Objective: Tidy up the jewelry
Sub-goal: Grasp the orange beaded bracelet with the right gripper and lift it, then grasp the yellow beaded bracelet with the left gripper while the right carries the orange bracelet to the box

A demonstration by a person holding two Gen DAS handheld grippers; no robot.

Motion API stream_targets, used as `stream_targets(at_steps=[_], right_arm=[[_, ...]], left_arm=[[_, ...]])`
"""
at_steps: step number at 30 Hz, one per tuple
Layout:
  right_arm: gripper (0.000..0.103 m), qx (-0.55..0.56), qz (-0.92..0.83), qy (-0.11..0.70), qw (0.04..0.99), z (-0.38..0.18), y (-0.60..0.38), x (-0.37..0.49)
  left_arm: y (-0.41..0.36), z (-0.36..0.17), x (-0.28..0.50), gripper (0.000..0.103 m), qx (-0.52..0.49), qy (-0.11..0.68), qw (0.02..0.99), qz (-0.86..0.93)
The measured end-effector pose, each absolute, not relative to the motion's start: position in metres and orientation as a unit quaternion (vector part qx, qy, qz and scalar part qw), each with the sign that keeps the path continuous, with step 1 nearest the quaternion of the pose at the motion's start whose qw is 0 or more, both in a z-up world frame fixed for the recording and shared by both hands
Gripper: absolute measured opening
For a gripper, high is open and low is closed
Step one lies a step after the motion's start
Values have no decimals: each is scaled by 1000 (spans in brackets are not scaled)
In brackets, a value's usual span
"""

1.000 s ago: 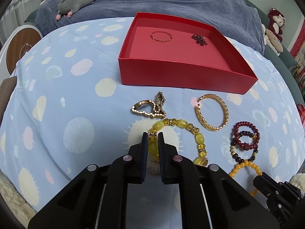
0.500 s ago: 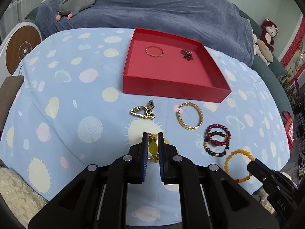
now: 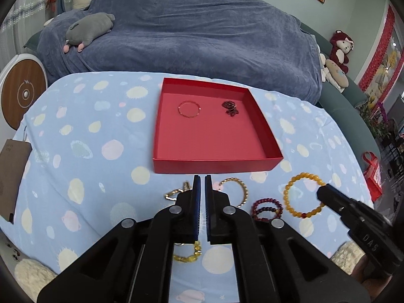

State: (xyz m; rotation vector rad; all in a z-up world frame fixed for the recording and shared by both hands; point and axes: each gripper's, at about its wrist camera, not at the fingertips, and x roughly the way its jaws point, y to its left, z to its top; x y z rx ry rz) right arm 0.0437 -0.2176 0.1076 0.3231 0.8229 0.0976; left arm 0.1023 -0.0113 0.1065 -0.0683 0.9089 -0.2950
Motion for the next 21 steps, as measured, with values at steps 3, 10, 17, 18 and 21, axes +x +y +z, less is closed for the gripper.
stream_targets(at_steps=[3, 10, 17, 18, 21], right_arm=[[8, 167, 43, 407, 897, 97, -220, 39], [8, 183, 36, 442, 878, 66, -220, 22], [8, 184, 37, 450, 873, 59, -214, 17], [8, 183, 38, 450, 873, 59, -213, 18], [8, 181, 41, 450, 873, 59, -210, 19]], left_arm=[[-1, 85, 99, 38, -40, 456, 880, -125], [15, 23, 79, 42, -44, 501, 859, -98], [21, -8, 73, 39, -22, 521, 849, -83], [21, -9, 73, 35, -20, 516, 853, -80], [18, -10, 72, 32, -2, 509, 857, -76]])
